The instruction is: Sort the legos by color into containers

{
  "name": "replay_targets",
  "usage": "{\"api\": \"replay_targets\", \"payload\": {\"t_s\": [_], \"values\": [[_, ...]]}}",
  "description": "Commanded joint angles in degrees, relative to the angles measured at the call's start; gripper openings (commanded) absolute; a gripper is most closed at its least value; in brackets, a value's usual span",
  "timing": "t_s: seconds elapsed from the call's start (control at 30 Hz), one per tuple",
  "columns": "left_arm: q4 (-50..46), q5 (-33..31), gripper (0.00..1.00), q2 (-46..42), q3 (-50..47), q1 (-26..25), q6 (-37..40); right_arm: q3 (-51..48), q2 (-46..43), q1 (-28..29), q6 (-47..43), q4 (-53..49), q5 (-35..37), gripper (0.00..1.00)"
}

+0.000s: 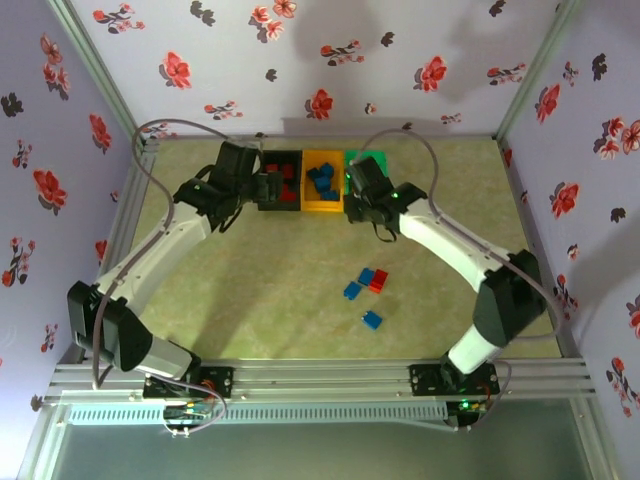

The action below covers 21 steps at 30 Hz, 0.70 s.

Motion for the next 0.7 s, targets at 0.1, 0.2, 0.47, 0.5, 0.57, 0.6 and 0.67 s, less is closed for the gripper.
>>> {"api": "replay_targets", "payload": {"t_s": [0.1,0.2,0.47,0.5,0.57,0.6,0.67], "values": [[-0.92,-2.95,0.81,-4.87,-4.17,-0.42,-3.28,14.4,11.94,-0.02,-3.53,7.49,-6.96,0.16],[-1.58,-3.29,0.81,-6.29,-5.83,-0.42,-4.75,20.57,17.96,-0.01,-3.63,8.8,-9.69,0.16],[-3.42,-4.53,0.81,-9.06,-8.31,-0.42,-6.5,35.69,31.78,0.07,-1.84,11.55,-15.3,0.17],[-3.71,-4.73,0.81,-9.16,-8.23,-0.41,-6.4,37.09,33.15,0.01,-1.34,12.07,-16.1,0.17],[-4.04,-4.79,0.81,-9.26,-8.03,-0.44,-6.31,40.55,36.34,0.07,-0.16,13.07,-16.98,0.18],[-4.14,-4.83,0.81,-9.23,-7.97,-0.44,-6.26,42.6,37.88,0.07,0.13,12.79,-17.28,0.18],[-4.24,-4.84,0.81,-9.27,-7.91,-0.42,-6.39,47.93,41.57,0.07,0.69,11.12,-17.39,0.2]]}}
